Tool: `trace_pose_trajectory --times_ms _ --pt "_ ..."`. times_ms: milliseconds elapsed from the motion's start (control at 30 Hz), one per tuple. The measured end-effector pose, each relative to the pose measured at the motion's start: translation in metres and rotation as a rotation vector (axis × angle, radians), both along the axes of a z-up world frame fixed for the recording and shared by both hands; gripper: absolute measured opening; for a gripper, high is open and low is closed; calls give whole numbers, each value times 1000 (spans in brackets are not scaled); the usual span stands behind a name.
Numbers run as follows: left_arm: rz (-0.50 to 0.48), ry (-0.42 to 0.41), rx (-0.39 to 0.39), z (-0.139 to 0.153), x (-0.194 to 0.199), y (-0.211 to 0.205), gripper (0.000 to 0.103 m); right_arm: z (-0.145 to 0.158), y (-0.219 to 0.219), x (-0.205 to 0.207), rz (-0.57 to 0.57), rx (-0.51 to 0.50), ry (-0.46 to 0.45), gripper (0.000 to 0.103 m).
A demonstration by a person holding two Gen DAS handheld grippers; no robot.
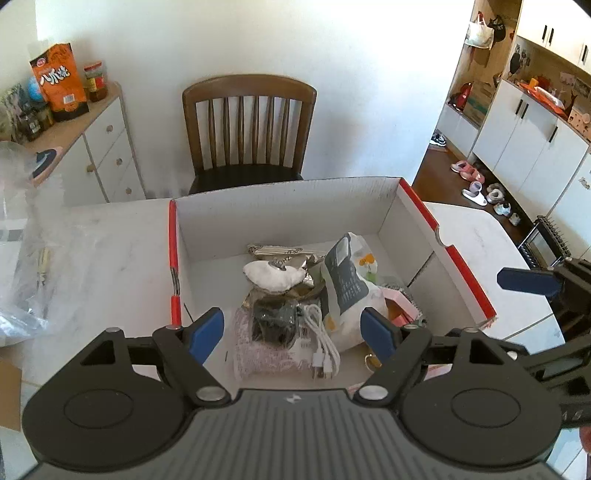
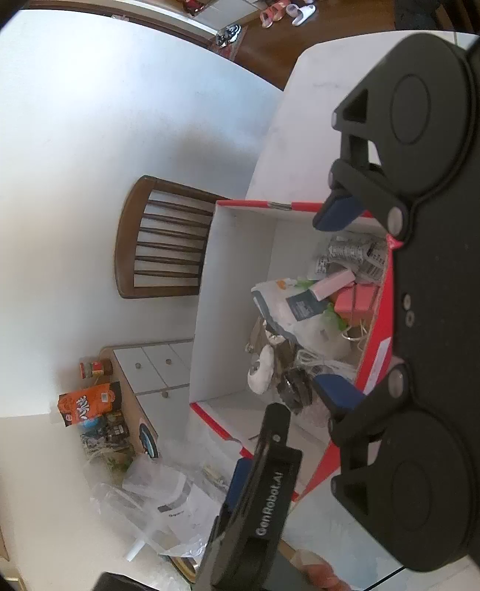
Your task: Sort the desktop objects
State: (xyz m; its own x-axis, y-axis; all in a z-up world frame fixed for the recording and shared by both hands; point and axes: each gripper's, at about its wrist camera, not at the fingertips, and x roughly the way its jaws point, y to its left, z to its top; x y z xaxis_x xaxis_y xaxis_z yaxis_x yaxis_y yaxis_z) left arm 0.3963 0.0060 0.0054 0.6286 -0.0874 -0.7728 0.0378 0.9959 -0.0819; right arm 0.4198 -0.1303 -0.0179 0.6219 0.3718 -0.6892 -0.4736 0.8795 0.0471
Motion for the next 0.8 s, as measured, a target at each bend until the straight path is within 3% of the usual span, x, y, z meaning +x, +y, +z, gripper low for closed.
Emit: trace_pose_trajectory --times_ms 533,700,800 --pt "-16 -103 72 9 -46 -12 81 9 -15 -27 47 65 -81 103" --pt "-19 -116 -5 9 -53 -8 81 10 -20 -32 48 77 -91 103" --pt "-11 -155 14 10 -61 -11 83 11 -22 -36 50 81 -99 103"
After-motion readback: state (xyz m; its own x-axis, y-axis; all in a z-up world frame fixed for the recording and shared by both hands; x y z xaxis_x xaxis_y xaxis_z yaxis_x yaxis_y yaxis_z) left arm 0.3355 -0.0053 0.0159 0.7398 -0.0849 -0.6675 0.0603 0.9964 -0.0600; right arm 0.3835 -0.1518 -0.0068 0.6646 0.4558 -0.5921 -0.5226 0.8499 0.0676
